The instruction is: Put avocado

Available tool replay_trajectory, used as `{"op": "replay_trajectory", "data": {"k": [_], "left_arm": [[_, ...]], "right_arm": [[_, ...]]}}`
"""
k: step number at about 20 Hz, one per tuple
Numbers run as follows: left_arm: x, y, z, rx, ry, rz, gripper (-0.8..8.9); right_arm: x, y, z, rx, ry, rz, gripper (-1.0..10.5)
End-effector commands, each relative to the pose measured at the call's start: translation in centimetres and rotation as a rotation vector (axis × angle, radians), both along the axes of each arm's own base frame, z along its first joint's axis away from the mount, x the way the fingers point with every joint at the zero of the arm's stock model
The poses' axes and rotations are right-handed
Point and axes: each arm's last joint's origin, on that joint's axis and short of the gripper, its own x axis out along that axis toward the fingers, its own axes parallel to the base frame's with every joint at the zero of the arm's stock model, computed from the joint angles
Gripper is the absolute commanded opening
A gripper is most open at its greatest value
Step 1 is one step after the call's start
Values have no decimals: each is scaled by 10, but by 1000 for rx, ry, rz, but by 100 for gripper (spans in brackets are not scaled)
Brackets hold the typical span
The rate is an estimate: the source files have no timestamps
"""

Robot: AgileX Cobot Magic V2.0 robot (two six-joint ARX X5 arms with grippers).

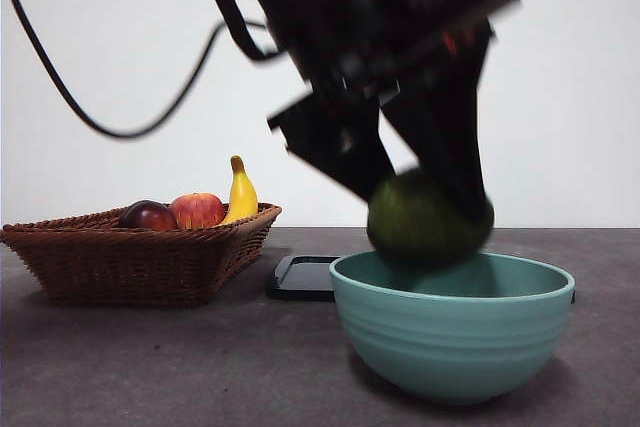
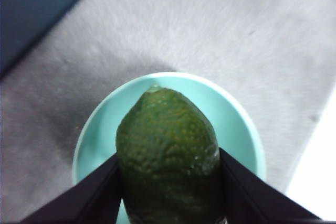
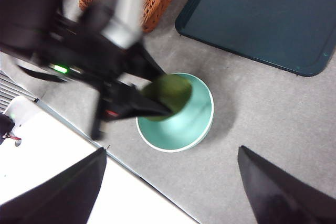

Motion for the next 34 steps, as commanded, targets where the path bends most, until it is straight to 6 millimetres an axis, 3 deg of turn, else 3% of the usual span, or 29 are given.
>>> {"op": "replay_trajectory", "data": {"k": [1,5,9,11,20,24,28,34], "left_arm": [[2,-14,-14,27,-25,-19,173],[4,-21,-33,68,-19,-30,174],[5,-24,-39,70,-18,-30,225],[4,-24,-39,70,-18,-33,318],[3,-23,-32,54,-20,-24,321],[-2,-12,5,-35,-79,-15,321],[-3,17,54,-143,-151,41,321],[-9,101,117,-192,-196,205,321]], "right_arm": [[-1,0,6,5,-24,9,402],[-1,0,6,4,-25,9,402],[-1,0,6,5,-25,10,402],[-1,0,6,4,-25,10,402],[-1,0,6,4,-25,10,402],[0,0,6,4,-25,9,402],[0,0,6,4,-26,10,402],[5,2,4,-3,-6,11,402]]}}
